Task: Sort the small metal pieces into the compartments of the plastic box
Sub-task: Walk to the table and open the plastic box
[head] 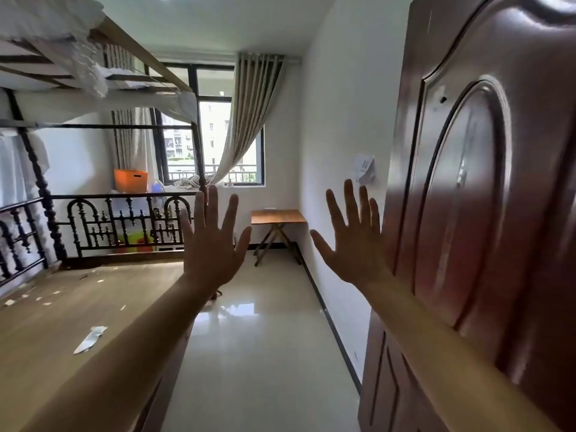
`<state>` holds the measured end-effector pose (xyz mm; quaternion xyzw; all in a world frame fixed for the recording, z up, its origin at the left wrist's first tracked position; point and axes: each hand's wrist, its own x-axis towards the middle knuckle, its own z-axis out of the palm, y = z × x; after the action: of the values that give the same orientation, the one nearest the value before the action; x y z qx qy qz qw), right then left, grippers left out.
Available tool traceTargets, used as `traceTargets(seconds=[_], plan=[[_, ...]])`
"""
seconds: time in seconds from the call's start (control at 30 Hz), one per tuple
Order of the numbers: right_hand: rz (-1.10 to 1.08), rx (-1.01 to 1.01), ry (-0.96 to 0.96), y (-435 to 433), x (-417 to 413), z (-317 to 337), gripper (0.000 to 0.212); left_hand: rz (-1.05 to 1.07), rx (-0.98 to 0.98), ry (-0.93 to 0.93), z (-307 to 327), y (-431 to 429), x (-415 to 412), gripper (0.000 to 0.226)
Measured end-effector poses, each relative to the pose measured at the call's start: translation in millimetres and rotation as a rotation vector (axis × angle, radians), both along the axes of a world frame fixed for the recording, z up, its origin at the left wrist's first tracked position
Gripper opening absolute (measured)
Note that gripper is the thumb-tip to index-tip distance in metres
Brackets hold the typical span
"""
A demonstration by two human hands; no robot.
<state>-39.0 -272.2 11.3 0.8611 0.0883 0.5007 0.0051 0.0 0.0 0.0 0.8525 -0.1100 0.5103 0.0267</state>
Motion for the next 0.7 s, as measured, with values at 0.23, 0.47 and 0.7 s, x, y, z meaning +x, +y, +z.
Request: traceTargets(seconds=[0.23,0.47,0.7], plan=[[-0.027,-0.018,0.071,27.6,138.0,-19.6,0.078,0.024,-0.033,0.085,-18.1,47.2,114.4,0.074],[-0.022,-0.022,0.167,77.4,288.2,-22.5,0.079,0.043,-0.042,0.217,-15.4,103.4,250.7,0.077],[-0.005,0.042,0.234,92.4,433.8,-49.8,0.079,0.01,-0.077,0.269,-36.7,111.6,393.5,0.075]])
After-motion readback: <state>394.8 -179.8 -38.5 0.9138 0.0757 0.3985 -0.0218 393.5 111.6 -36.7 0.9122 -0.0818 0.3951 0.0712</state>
